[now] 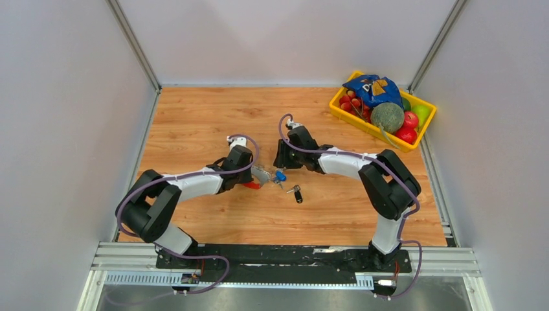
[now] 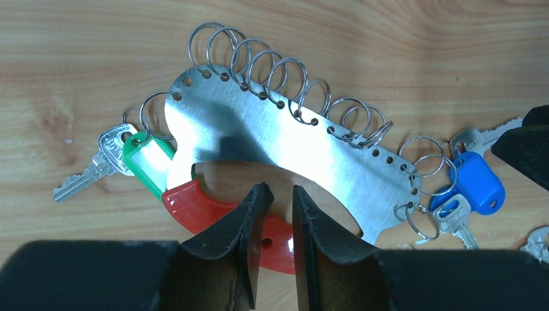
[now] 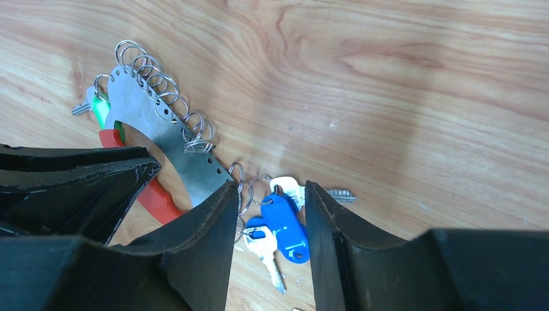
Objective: Put the keys on the keyring
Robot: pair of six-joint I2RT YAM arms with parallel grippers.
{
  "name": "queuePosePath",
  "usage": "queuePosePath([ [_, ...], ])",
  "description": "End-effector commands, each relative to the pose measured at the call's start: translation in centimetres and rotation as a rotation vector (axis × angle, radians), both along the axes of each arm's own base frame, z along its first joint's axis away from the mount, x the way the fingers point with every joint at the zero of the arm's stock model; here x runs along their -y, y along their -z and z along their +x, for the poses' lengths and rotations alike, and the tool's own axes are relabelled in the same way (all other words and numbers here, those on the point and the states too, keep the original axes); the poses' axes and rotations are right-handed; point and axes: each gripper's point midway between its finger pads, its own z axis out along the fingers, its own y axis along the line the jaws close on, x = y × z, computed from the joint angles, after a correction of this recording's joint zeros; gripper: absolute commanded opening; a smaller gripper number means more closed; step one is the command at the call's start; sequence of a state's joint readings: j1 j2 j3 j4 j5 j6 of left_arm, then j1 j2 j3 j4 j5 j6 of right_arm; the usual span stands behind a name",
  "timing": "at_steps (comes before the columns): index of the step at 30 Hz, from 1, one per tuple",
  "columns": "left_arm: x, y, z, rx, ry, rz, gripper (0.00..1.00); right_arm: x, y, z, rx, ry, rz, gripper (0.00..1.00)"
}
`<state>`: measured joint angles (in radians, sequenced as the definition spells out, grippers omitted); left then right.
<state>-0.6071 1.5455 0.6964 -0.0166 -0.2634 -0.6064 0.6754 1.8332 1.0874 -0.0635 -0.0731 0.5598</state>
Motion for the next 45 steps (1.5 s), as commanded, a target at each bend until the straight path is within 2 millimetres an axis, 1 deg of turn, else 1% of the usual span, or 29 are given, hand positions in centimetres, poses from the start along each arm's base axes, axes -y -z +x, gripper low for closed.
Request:
queuePosePath([
  [1,-2.2,2.2,-3.4,-0.1,0.013,0.064,0.31,-1.7,-1.4,-0.2,0.043,-0.062,0.053,0.45],
  [6,-2.8,2.2,-3.9,-0.09,0.009,0.065,0.31,-3.2,-1.4,-1.3,0.048,-0.145,0.055,0.45],
  [10,-2.8,2.2,-3.9,-0.087,0.012,0.066,0.31,-4.3,-1.4,-1.7,0.058,-0.185,0.064,0.45],
  [16,-2.6,2.4,-4.0,-0.09,0.019,0.058,0.31,-6.3,-2.7,-1.4,0.128,-0.248,0.079,0.45],
  [21,-2.6,2.6,-4.1,-0.093,0.021,0.056,0.3,-7.5,-3.6,-1.1,0.123,-0.24,0.117,0.46],
  [24,-2.5,2.6,-4.0,-0.092,0.02,0.053,0.3,-8.2,-3.6,-1.1,0.115,-0.234,0.123,0.49],
  [26,-2.5,2.6,-4.1,-0.094,0.024,0.053,0.3,-8.2,-3.2,-0.9,0.108,-0.219,0.108,0.5],
  [30,-2.4,2.5,-4.1,-0.093,0.03,0.046,0.3,-7.1,-2.3,0.0,0.115,-0.162,0.059,0.51],
  [33,-2.4,2.4,-4.1,-0.088,0.029,0.044,0.3,-6.4,-1.7,0.1,0.103,-0.132,0.047,0.51],
  [41,-2.4,2.3,-4.2,-0.088,0.034,0.041,0.3,-5.4,0.2,-0.4,0.056,-0.087,0.025,0.49],
  [43,-2.4,2.2,-4.2,-0.085,0.033,0.039,0.3,-5.0,1.0,-1.0,0.023,-0.085,0.003,0.49],
  [45,-2.4,2.1,-4.2,-0.083,0.034,0.039,0.3,-4.8,1.5,-1.2,0.007,-0.084,-0.001,0.48],
])
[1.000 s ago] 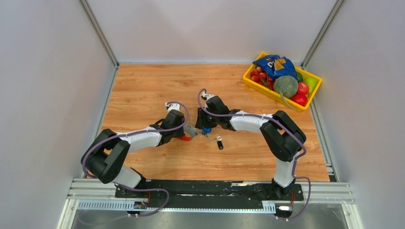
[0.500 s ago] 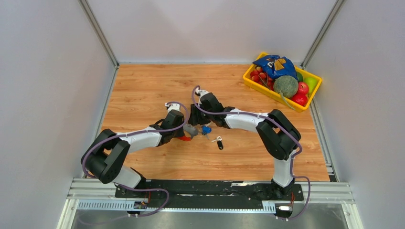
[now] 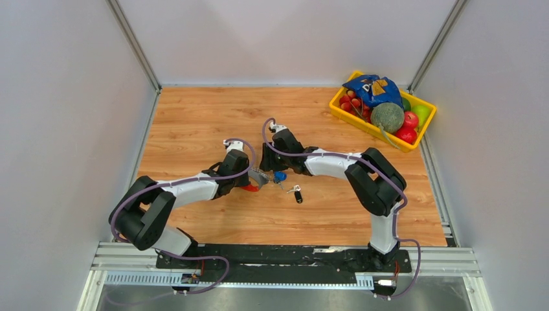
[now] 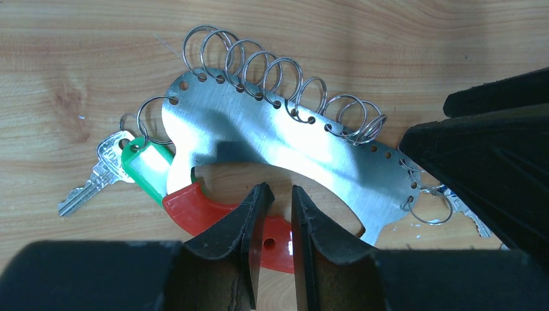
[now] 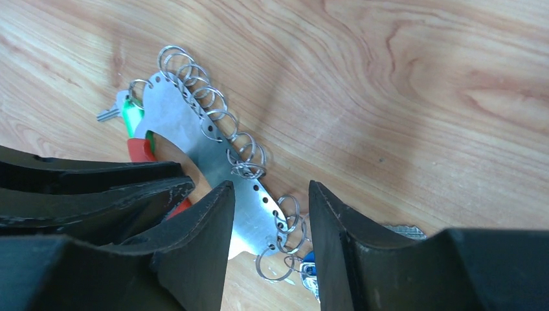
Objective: Put the keys on the keyring
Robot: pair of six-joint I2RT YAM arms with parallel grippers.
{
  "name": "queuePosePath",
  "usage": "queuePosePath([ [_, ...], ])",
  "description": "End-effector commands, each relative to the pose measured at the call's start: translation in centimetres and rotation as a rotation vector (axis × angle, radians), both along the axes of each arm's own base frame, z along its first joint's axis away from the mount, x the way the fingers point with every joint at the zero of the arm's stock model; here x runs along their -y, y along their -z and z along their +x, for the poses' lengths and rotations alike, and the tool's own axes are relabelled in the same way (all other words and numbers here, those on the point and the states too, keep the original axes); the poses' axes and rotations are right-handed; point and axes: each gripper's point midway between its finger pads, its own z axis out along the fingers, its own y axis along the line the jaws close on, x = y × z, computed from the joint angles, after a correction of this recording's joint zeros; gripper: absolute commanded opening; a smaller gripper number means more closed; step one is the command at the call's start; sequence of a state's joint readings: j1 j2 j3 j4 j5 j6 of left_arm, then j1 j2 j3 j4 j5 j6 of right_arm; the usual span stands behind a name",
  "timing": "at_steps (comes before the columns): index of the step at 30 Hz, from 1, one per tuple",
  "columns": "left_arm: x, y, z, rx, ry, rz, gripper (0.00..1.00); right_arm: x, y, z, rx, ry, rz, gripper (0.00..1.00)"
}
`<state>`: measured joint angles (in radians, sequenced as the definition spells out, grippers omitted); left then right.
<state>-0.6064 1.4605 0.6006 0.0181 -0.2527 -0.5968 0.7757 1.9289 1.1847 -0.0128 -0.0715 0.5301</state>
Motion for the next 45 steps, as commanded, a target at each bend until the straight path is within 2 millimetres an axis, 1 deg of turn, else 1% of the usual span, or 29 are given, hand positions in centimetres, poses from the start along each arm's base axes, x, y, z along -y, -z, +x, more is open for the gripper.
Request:
queuePosePath([
  [1,-1.4,2.0,-2.5,-0.098,0.021,0.053,0.3,0.8,1.7,-0.5,-0.053,0.035,-0.024,0.48],
  [8,-1.4,2.0,-2.5,-0.098,0.022,0.053,0.3,0.9,2.1,-1.3,-0.08,0.021,-0.022,0.47],
  [10,-1.4,2.0,-2.5,-0.097,0.022,0.052,0.3,0.8,2.0,-1.5,-0.083,0.014,-0.017,0.47],
  [12,-1.3,2.0,-2.5,-0.097,0.025,0.05,0.3,0.8,1.7,-1.3,-0.069,0.015,-0.02,0.47],
  [19,-1.3,2.0,-2.6,-0.099,0.03,0.05,0.29,-0.4,-0.5,0.2,-0.005,-0.005,0.005,0.48],
  [22,-1.3,2.1,-2.6,-0.1,0.03,0.049,0.29,-0.9,-1.2,0.7,0.006,-0.005,0.02,0.49],
  [26,-1.2,2.0,-2.6,-0.102,0.033,0.047,0.29,-1.9,-1.8,0.7,-0.004,-0.01,0.05,0.49],
  [31,-1.1,1.8,-2.6,-0.095,0.036,0.044,0.29,-3.0,-1.4,0.7,-0.006,-0.043,0.052,0.52],
  [36,-1.4,1.7,-2.7,-0.091,0.042,0.054,0.29,-3.2,-0.9,1.2,0.047,-0.11,0.012,0.55],
  [40,-1.5,1.7,-2.8,-0.089,0.045,0.057,0.29,-3.7,-0.9,1.2,0.09,-0.188,0.001,0.56],
  [45,-1.5,1.6,-2.8,-0.088,0.045,0.058,0.29,-4.1,-0.6,0.5,0.08,-0.24,0.018,0.53],
])
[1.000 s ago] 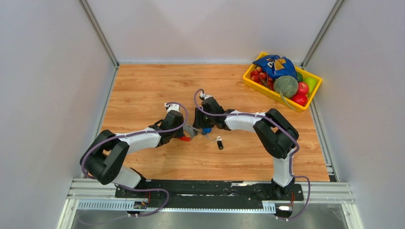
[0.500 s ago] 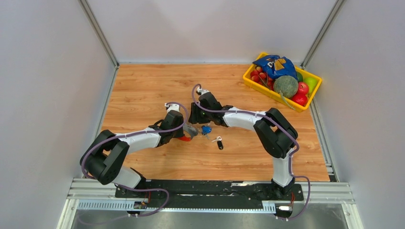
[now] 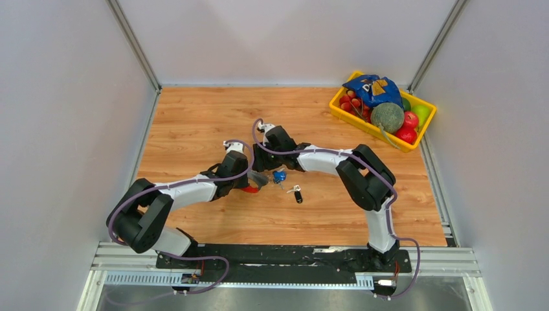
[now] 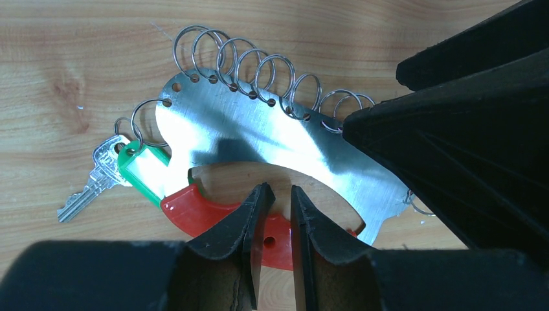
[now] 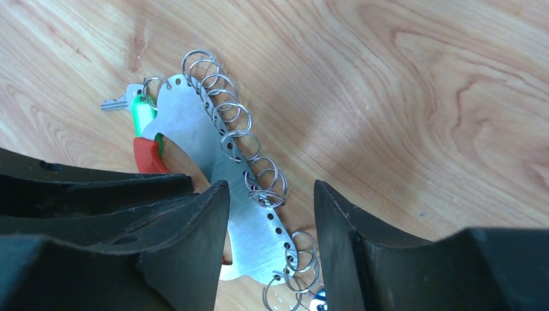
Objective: Put the keys on the keyring
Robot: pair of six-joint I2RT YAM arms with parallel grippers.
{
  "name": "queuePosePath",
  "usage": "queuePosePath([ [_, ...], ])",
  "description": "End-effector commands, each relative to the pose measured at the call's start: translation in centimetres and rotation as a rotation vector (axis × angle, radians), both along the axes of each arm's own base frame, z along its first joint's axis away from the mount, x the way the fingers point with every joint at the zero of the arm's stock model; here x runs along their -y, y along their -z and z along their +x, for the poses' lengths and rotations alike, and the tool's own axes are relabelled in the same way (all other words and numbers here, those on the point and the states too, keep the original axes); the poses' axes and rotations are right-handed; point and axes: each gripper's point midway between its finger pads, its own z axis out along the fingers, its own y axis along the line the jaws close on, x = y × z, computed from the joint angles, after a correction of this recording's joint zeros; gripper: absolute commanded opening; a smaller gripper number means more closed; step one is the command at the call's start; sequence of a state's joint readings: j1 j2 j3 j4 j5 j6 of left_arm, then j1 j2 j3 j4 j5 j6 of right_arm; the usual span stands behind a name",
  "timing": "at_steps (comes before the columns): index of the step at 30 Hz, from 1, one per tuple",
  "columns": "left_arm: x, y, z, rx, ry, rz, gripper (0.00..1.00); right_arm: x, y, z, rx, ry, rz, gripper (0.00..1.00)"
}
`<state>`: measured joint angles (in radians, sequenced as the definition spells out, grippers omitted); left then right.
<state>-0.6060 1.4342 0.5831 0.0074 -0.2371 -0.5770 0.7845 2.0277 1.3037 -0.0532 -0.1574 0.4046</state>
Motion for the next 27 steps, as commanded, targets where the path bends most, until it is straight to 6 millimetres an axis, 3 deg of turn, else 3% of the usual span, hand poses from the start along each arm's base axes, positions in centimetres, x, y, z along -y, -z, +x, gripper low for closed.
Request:
queuePosePath([
  [1,-1.3,1.5,-2.1,-0.079,0.021,0.054,0.29,-1.9,-1.3,0.0,0.043,-0.096,0.055,0.53],
  [13,-1.4,1.5,-2.2,-0.077,0.02,0.054,0.29,-2.5,-1.2,-2.3,0.032,-0.192,0.105,0.52],
  [22,-1.6,1.3,-2.2,-0.069,0.018,0.06,0.29,-1.8,-1.1,-3.0,0.04,-0.188,0.088,0.38],
  [27,-1.8,1.2,-2.3,-0.064,0.018,0.066,0.29,-1.6,-1.2,-4.1,0.048,-0.204,0.081,0.36],
])
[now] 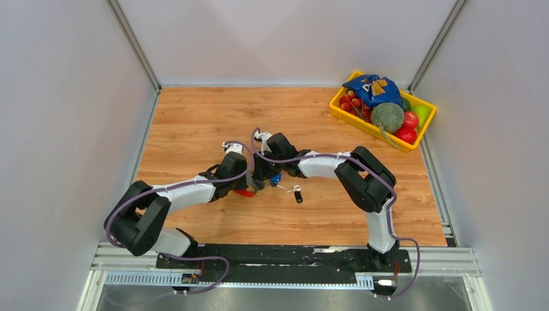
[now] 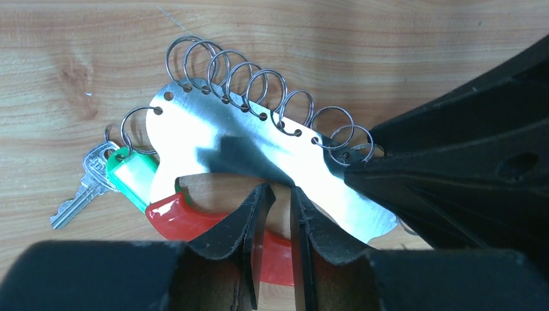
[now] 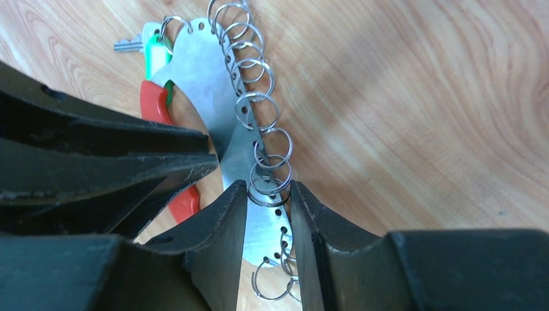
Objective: Put the keys on the keyring
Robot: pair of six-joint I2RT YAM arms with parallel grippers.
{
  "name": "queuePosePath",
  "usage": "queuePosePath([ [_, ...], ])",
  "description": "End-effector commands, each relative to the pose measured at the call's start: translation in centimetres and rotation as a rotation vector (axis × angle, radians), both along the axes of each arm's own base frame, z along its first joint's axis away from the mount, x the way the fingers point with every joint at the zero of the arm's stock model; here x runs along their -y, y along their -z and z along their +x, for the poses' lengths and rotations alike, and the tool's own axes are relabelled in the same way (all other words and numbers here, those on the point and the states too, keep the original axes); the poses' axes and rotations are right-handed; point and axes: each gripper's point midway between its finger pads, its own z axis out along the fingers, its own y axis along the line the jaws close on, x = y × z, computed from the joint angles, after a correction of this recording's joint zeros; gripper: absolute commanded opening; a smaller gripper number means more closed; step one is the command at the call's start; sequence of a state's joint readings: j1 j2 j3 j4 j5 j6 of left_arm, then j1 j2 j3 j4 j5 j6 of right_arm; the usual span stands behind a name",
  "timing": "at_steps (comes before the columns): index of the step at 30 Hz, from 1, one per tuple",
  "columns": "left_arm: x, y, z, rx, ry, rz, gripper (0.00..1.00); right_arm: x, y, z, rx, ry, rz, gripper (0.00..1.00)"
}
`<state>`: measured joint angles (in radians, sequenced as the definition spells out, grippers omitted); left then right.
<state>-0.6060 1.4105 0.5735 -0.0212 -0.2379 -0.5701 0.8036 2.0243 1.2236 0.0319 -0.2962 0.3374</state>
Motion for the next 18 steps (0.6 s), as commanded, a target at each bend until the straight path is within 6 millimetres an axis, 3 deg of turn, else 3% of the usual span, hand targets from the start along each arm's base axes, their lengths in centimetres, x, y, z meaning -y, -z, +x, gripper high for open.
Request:
queuePosePath([
  [1,-1.4,1.2,-1.7,-0.054,0.015,0.055,0.29,-0.6,-2.3,-1.0,0.061,-0.039,0.036,0.36],
  [11,-0.6,1.1,-2.0,-0.057,0.083,0.037,0.26,-0.6,-1.7,-4.9,0.083,-0.09,0.003,0.35],
  [18,1.4,0.6,-2.7,-0.054,0.207,-0.035,0.22,0.0,-1.5,-8.7,0.057,-0.136,-0.005,0.36],
])
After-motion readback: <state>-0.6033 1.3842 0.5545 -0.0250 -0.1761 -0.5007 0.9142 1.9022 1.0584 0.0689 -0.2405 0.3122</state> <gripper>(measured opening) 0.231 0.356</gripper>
